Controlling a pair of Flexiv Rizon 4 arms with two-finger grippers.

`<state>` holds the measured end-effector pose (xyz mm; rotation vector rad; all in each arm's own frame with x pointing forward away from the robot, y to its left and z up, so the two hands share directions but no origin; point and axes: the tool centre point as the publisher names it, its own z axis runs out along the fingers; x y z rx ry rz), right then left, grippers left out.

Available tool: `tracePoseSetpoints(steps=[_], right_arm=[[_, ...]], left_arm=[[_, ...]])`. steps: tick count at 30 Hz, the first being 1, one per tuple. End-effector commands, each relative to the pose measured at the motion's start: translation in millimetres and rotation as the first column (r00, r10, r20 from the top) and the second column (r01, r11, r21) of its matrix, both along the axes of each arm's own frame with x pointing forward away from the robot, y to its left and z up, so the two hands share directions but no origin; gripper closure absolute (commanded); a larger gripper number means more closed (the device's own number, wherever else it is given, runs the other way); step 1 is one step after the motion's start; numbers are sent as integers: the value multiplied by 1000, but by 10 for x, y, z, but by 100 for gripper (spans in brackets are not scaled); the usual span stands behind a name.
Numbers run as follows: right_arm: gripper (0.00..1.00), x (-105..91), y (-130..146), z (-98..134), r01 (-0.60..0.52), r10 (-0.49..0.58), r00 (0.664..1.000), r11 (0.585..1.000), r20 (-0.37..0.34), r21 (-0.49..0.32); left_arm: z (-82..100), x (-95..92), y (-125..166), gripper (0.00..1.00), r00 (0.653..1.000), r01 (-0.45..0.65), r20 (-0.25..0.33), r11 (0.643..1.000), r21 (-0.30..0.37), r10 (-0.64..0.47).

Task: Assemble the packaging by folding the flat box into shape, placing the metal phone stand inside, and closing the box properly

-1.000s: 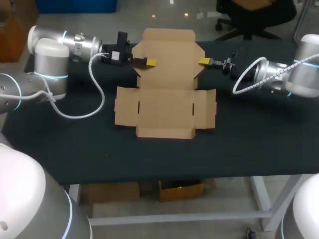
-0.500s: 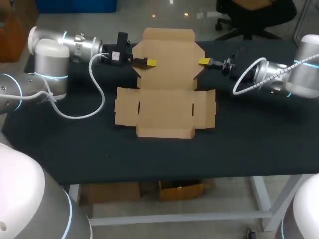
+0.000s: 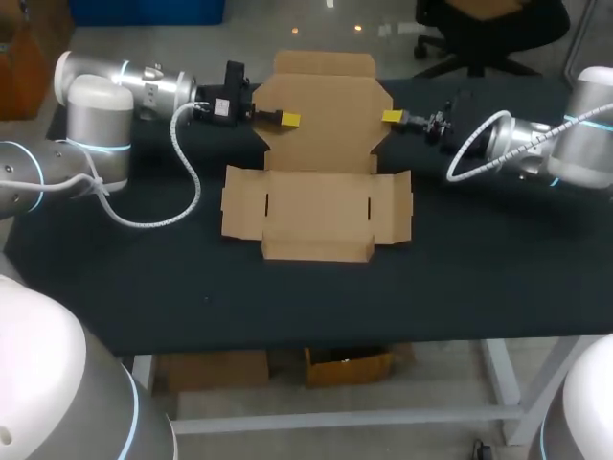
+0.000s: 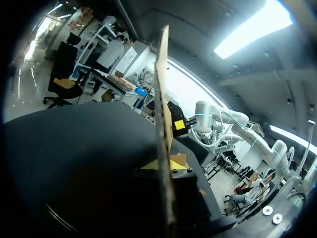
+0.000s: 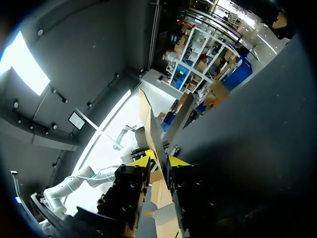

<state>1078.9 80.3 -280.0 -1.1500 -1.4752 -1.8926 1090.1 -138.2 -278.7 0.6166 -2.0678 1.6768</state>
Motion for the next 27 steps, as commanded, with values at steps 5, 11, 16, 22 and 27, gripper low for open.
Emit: tracePoseSetpoints(steps=[5, 11, 16, 22, 27], right_arm=[[0, -131, -214, 56, 58, -58, 998, 997, 6, -58], [0, -279, -385, 130, 109, -108, 994, 986, 19, -126], [0, -433, -487, 198, 142, -137, 990, 976, 42, -164], [65, -581, -619, 231, 178, -172, 984, 965, 49, -194], [100, -679, -721, 248, 212, -205, 977, 952, 52, -222]], left_arm=[[28, 132, 60, 100, 1000, -9, 12, 1000, 21, 9], [92, 262, 57, 100, 999, -3, 53, 999, 36, 1], [156, 339, 13, 100, 994, 23, 110, 999, 23, -26], [225, 396, -42, 100, 987, 41, 158, 999, -4, -40], [314, 374, -79, 100, 980, 29, 200, 999, -26, -24]])
